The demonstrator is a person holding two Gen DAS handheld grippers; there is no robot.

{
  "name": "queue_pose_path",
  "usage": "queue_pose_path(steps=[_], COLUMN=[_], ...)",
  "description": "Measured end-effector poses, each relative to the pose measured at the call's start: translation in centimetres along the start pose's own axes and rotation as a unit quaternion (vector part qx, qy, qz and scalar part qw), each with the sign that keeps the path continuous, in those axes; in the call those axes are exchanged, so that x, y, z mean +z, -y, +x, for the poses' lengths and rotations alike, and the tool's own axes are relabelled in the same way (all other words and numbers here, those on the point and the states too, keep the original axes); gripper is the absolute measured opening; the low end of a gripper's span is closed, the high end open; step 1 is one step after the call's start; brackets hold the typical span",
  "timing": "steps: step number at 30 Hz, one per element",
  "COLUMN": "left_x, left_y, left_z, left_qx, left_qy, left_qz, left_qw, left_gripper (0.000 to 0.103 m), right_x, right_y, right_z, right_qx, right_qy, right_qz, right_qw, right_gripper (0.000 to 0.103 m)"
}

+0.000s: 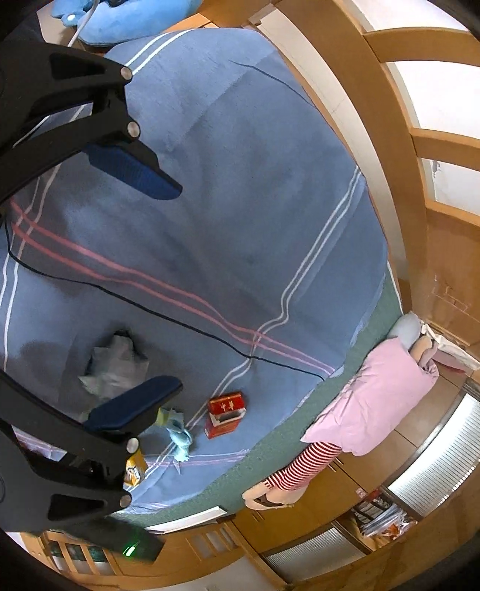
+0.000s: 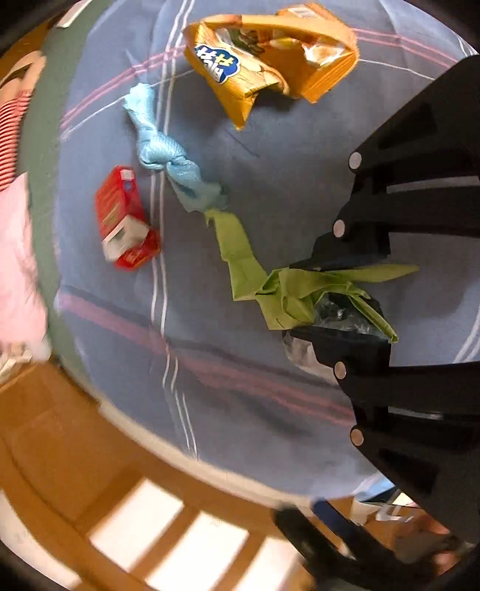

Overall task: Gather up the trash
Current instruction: 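Move back over the bed and grasp the green cloth with the right gripper, then grasp the clear plastic bag with dark contents with the left gripper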

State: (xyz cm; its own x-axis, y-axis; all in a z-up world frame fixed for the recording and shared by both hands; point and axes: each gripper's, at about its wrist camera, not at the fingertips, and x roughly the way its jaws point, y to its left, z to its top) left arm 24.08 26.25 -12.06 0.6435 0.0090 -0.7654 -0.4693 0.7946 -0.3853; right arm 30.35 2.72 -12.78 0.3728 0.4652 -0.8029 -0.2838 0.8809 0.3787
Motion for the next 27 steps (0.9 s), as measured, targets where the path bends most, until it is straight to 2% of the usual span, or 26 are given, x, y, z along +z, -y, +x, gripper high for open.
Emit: queue_pose_path(steps=[2,5,8,10,13,14,19,23,25,27], left_x=[-0.2,-0.6,-0.9,-1.3,-1.8,-2.1,-3.1,-3.8,-4.2,-5.1], left_y=[-0.1,0.7,2.3,3.9,5.9,6.4,8.6,9.7,10.2,10.7], left_z=[0.3,1.0,1.7,2.5,3.5,3.8,6.1,7.8,8.7,10.0], left_qx=[0.003,-0.003,-0.016,-0.024,-0.023,-0.023,-0.029,-0.022,-0.020,-0.021], left_qy=[-0.007,-0.019,-0.026,-0.034,-0.034,-0.033,-0.038,-0.035,-0.050,-0.079], left_qz=[0.003,0.021,0.050,0.078,0.106,0.111,0.128,0.138,0.150,0.164], left_qw=[1.0000,0.9996,0.9983,0.9961,0.9936,0.9930,0.9906,0.9895,0.9872,0.9832], left_gripper=[0.096,0.096,0.096,0.096,0.096,0.096,0.096,0.096,0.095,0.080], right_x=[-0.7,-2.3,-4.2,-5.9,-7.3,-7.6,-8.6,-9.8,-10.4,-10.6], right_y=[0.1,0.8,2.1,3.2,4.3,4.6,6.0,6.4,6.7,6.8], right_z=[-1.6,-3.8,-4.3,-4.4,-4.2,-4.5,-6.9,-7.9,-8.1,-8.2], right_qx=[-0.014,-0.066,-0.111,-0.138,-0.138,-0.140,-0.159,-0.159,-0.163,-0.165], right_qy=[0.021,0.041,0.035,0.022,0.020,0.025,0.073,0.080,0.078,0.074], right_qz=[-0.001,0.004,0.023,0.058,0.101,0.109,0.151,0.169,0.173,0.174], right_qw=[1.000,0.997,0.993,0.988,0.985,0.984,0.973,0.969,0.968,0.968], right_gripper=[0.030,0.030,0.031,0.038,0.057,0.059,0.060,0.060,0.060,0.060])
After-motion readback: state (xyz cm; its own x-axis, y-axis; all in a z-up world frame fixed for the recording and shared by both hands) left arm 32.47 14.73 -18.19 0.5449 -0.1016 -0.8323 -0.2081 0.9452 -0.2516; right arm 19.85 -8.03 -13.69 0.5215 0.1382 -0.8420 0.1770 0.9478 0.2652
